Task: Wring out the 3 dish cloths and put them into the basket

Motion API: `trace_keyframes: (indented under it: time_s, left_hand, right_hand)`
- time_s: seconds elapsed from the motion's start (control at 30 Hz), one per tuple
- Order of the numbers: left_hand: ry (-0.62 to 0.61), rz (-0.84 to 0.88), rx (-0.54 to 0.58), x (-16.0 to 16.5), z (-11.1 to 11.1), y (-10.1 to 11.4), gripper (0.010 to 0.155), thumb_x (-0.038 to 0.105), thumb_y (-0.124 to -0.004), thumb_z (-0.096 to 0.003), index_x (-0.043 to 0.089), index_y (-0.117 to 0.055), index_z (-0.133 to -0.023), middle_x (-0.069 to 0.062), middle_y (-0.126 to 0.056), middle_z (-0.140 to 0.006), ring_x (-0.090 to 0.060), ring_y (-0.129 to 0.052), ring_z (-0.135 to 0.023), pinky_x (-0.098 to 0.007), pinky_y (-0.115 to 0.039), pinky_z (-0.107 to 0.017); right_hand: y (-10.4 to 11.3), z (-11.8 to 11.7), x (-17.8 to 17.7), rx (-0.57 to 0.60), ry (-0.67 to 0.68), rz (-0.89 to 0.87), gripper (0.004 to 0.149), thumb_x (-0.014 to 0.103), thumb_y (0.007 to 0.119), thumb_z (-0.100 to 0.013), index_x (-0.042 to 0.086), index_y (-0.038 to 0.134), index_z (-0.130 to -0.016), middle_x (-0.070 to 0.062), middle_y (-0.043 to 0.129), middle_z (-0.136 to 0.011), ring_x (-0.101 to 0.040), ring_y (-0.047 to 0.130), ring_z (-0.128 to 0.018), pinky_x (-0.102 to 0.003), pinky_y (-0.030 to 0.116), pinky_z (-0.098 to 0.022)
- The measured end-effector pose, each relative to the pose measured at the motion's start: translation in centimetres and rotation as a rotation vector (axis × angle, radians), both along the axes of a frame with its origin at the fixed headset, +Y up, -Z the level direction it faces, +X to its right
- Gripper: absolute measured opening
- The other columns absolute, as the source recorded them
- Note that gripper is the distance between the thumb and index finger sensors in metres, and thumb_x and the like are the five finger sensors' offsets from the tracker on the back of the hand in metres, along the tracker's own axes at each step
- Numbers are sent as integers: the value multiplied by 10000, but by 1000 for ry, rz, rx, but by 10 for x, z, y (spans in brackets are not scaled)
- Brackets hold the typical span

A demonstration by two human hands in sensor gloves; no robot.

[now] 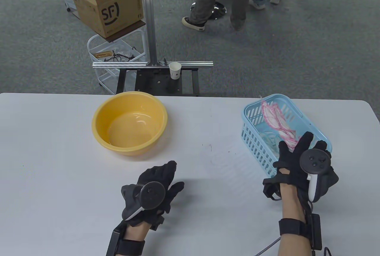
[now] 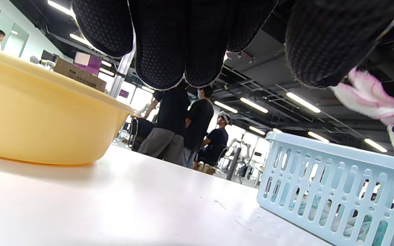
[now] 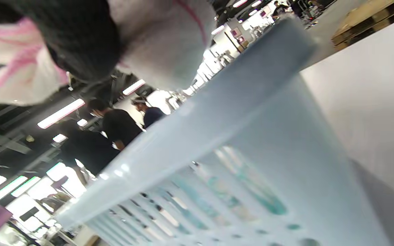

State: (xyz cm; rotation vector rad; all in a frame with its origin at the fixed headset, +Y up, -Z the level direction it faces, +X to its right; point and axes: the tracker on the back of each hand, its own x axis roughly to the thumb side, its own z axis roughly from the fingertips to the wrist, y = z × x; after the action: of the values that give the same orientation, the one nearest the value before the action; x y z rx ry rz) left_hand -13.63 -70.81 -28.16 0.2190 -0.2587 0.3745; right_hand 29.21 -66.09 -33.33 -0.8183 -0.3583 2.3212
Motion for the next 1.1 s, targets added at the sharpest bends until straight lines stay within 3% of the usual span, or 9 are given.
trace_keyframes:
  time_s: [0.13,0.33,0.7,0.87,1.1]
  left_hand:
    - [0,-1,-8,0,-1,-1,794,603,-882,-398,299,-565,-1060,90,-776,-986,-257,-872,-876,-541,-678,-705]
    - [14,0,-27,-3,-1,-2,800,608,-880,-398,301,-559,-1064,90,-769,-994,-261,-868,-881,-544,-675,-706]
    - [81,-7,-67,-13,-5,-7,814,616,-863,-406,308,-536,-1085,83,-726,-1032,-269,-829,-923,-555,-654,-719]
    - [90,-37,-105,-13,-8,-13,805,624,-839,-418,341,-519,-1101,86,-607,-1108,-278,-689,-1039,-573,-575,-764]
    - [92,-54,-179,-15,-13,-20,865,632,-811,-439,386,-356,-1133,137,-319,-1193,-231,-289,-1176,-585,-312,-833]
  right_hand:
    - [-5,-2,0,-27,9,34,854,625,796,-490,348,267,-1102,-96,100,-1178,-423,54,-1079,-708,47,-713]
    - [1,1,-14,23,89,106,847,626,793,-491,339,281,-1102,-98,112,-1177,-424,75,-1080,-711,66,-713]
    - [8,10,-74,170,393,338,836,650,767,-499,318,298,-1106,-124,189,-1177,-456,201,-1084,-736,197,-709]
    - [-13,17,-109,208,556,415,827,649,766,-505,305,318,-1109,-113,204,-1185,-455,217,-1090,-734,223,-706]
    - [-54,24,-143,172,744,450,801,642,748,-516,290,341,-1109,-109,188,-1188,-440,203,-1100,-727,219,-704]
